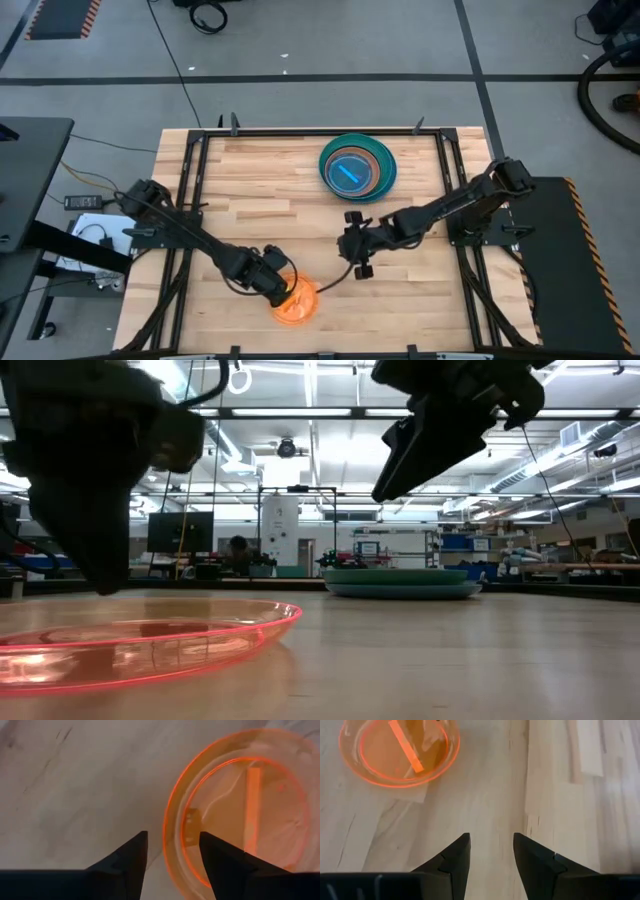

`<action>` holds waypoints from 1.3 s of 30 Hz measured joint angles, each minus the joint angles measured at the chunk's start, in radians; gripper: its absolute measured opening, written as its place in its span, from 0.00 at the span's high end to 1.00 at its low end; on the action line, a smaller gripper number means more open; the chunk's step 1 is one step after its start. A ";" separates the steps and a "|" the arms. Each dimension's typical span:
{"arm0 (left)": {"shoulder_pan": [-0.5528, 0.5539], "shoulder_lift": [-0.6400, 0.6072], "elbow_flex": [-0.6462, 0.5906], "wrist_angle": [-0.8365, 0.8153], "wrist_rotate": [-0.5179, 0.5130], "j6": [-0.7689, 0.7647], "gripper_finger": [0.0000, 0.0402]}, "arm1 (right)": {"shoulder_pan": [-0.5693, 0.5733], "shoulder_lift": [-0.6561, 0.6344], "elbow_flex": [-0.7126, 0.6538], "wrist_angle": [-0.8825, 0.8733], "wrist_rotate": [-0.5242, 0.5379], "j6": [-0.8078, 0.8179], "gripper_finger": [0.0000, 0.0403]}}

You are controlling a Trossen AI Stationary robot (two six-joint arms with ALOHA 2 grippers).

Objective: Stack plastic plates
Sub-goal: Stack the orange plate on the blue plate

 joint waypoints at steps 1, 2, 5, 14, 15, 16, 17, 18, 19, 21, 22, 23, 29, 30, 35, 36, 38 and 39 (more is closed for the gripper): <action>0.003 0.006 0.000 -0.003 0.006 0.001 0.54 | 0.008 0.000 0.000 0.004 0.006 -0.001 0.60; 0.005 0.012 0.000 -0.003 0.017 0.001 0.55 | 0.015 0.000 0.000 0.006 0.007 0.000 0.60; 0.005 0.028 0.000 0.017 0.038 0.009 0.57 | 0.029 0.000 0.000 0.010 0.017 0.004 0.60; 0.011 0.034 0.000 0.020 0.037 0.019 0.67 | 0.083 0.000 0.000 0.097 0.021 -0.025 0.60; 0.011 0.034 0.000 0.020 0.025 0.019 0.69 | 0.091 0.000 0.000 0.102 0.021 -0.041 0.60; 0.011 0.034 0.000 0.020 0.014 0.019 0.71 | 0.099 0.000 0.000 0.102 0.021 -0.058 0.60; 0.015 0.034 0.000 0.020 0.005 0.019 0.74 | 0.106 0.000 0.000 0.101 0.021 -0.072 0.60; 0.018 0.034 0.000 0.020 0.001 0.019 0.76 | 0.111 0.000 0.000 0.102 0.021 -0.081 0.60; 0.022 0.034 0.000 0.020 -0.004 0.019 0.78 | 0.115 0.000 0.000 0.102 0.021 -0.088 0.60; 0.033 0.034 0.000 0.020 -0.022 0.019 0.84 | 0.120 0.000 0.000 0.099 0.021 -0.094 0.60; 0.039 0.034 0.000 0.020 -0.030 0.019 0.87 | 0.122 0.000 0.000 0.096 0.021 -0.094 0.60; 0.044 0.034 0.000 0.020 -0.037 0.019 0.90 | 0.123 0.000 0.000 0.092 0.024 -0.094 0.60; 0.079 0.034 0.000 0.019 -0.071 0.038 0.98 | 0.125 0.000 0.000 0.027 0.045 -0.076 0.60; 0.086 0.034 0.000 0.019 -0.071 0.050 0.98 | 0.125 0.000 0.000 0.004 0.060 -0.070 0.60; 0.118 0.034 0.000 0.020 -0.069 0.104 0.99 | 0.124 0.000 0.000 -0.092 0.109 -0.023 0.60; 0.122 0.034 0.000 0.020 -0.066 0.110 0.99 | 0.124 0.000 0.000 -0.101 0.109 -0.014 0.60; 0.130 0.034 0.000 0.020 -0.065 0.127 0.99 | 0.124 0.000 0.000 -0.119 0.109 0.005 0.60; 0.134 0.031 0.000 0.021 -0.065 0.136 0.99 | 0.124 0.000 0.000 -0.128 0.109 0.011 0.60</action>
